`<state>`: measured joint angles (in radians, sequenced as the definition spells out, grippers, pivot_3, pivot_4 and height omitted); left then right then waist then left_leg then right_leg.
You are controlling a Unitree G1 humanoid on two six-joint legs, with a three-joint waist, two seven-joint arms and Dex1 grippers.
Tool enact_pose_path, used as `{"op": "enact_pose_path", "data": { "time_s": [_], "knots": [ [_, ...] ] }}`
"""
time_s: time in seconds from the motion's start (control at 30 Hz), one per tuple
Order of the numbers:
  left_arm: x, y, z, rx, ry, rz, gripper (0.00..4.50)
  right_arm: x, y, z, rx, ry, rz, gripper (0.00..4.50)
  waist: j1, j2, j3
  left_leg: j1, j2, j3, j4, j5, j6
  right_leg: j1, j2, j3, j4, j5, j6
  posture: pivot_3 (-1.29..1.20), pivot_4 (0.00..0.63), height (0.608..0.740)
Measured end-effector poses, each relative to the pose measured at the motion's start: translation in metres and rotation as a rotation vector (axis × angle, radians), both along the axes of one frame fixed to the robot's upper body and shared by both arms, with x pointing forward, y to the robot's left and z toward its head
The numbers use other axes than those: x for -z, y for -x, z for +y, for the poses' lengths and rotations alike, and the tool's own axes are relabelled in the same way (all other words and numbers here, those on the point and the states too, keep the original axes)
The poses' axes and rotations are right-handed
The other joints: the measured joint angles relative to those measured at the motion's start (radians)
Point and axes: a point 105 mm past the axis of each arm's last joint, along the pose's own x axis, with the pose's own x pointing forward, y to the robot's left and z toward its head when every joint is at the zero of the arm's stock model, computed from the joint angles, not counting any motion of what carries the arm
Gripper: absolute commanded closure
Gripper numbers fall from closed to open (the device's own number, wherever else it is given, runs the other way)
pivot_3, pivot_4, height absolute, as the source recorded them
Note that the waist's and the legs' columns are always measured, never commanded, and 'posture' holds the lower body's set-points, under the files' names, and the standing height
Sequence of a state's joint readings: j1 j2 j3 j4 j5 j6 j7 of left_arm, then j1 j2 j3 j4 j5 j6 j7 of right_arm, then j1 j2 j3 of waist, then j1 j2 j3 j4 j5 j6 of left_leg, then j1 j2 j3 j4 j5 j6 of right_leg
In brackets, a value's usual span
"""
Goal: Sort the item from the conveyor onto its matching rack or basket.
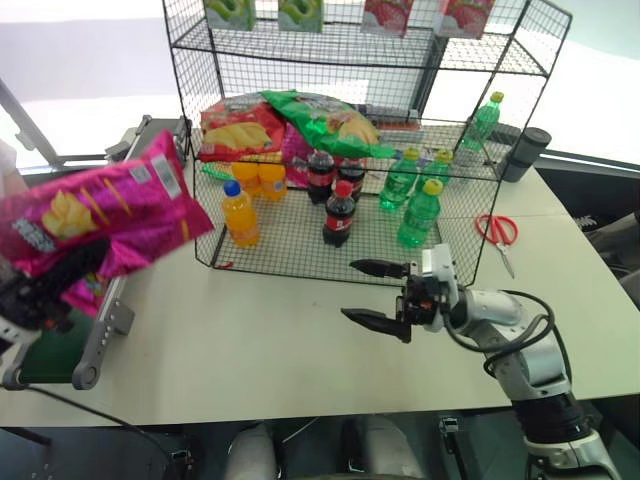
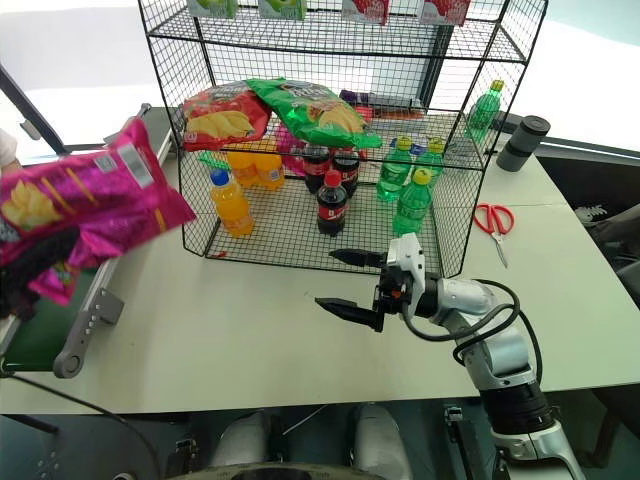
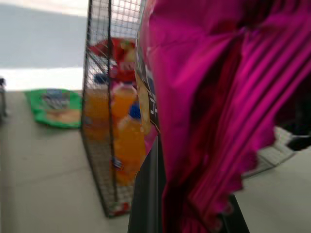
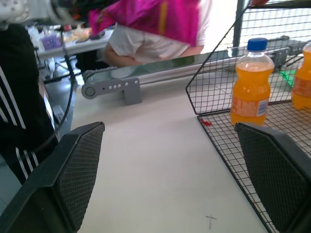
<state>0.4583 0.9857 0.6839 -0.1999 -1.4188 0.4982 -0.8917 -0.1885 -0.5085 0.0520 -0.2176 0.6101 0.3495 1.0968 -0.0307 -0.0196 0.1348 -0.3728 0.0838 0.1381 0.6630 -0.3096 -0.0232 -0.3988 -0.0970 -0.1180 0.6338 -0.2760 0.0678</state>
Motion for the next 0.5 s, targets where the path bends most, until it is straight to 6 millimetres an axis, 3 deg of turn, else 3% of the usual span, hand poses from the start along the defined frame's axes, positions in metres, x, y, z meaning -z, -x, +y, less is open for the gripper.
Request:
{"op": "enact_pose_path", "data": {
  "time_s": [0.23,0.5],
  "knots": [
    [0.013,0.021,-0.051,0.317,0.204,0.195,4.44,-0.004,0.026,-0.002,-0.129,-0.040,0.325,0.00,0.023,0.000,0.000,0.000,-0.001,-0.003,0.000,-0.001,0.002,-0.002,-0.001,0.000,-0.002,-0.002,-0.004,0.00,0.150,0.726],
    [0.032,0.012,-0.117,0.606,0.386,0.255,4.44,-0.014,0.035,0.007,-0.189,-0.140,0.575,0.00,0.018,-0.004,-0.003,0.000,-0.002,-0.003,0.000,-0.001,0.002,0.002,0.000,0.000,-0.002,-0.001,-0.004,0.00,0.150,0.726]
  ]
}}
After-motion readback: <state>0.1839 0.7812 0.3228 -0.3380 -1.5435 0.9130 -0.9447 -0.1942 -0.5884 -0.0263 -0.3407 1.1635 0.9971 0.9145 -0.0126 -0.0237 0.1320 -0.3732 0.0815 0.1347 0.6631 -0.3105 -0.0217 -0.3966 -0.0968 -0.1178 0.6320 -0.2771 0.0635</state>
